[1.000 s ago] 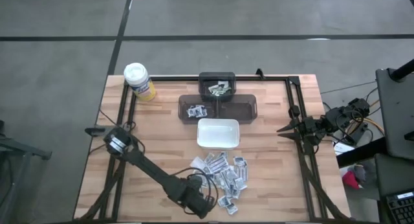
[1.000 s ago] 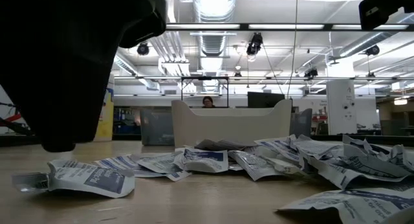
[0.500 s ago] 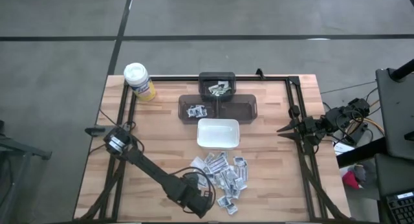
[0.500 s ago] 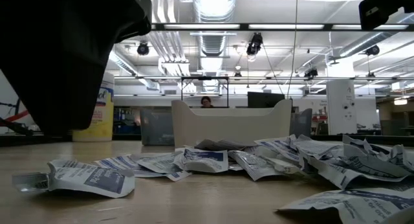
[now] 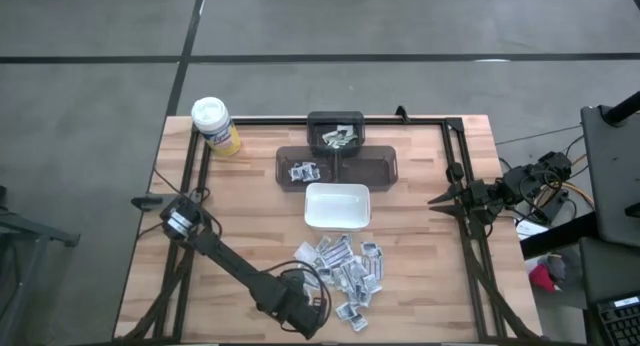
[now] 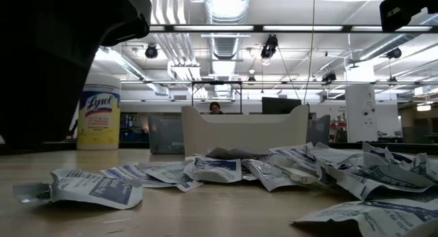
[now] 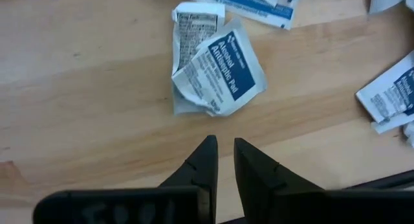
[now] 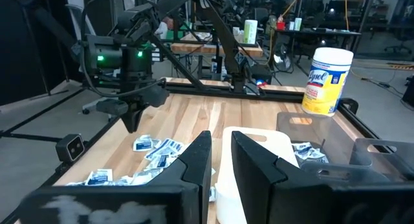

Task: Pick & Place First Aid Supplies
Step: Put the alcohol pad into the left black bin

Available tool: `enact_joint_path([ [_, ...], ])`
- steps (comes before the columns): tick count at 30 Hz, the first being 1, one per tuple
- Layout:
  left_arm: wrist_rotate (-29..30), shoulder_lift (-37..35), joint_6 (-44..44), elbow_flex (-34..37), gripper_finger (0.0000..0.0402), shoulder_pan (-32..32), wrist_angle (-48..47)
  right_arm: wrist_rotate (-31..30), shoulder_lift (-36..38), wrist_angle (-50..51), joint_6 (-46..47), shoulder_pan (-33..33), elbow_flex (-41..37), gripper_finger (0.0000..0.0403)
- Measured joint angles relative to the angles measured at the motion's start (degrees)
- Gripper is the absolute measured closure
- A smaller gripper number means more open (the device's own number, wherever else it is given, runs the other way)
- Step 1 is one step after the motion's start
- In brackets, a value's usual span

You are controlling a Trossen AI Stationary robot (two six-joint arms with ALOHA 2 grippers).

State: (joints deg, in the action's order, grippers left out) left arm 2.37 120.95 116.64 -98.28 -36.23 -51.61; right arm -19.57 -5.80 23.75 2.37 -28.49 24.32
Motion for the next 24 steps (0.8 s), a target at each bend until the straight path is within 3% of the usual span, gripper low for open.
enact_joint_path([
  [11, 0.0, 0.0, 1.1, 0.1, 0.0287, 0.1, 0.1, 0.0, 0.0, 0.0, 0.0, 0.0, 0.0, 0.0344],
  [24, 0.7, 0.2, 0.2, 1.8, 0.0282, 0.5, 2.7, 0.0, 0.0, 0.0, 0.0, 0.0, 0.0, 0.0344],
])
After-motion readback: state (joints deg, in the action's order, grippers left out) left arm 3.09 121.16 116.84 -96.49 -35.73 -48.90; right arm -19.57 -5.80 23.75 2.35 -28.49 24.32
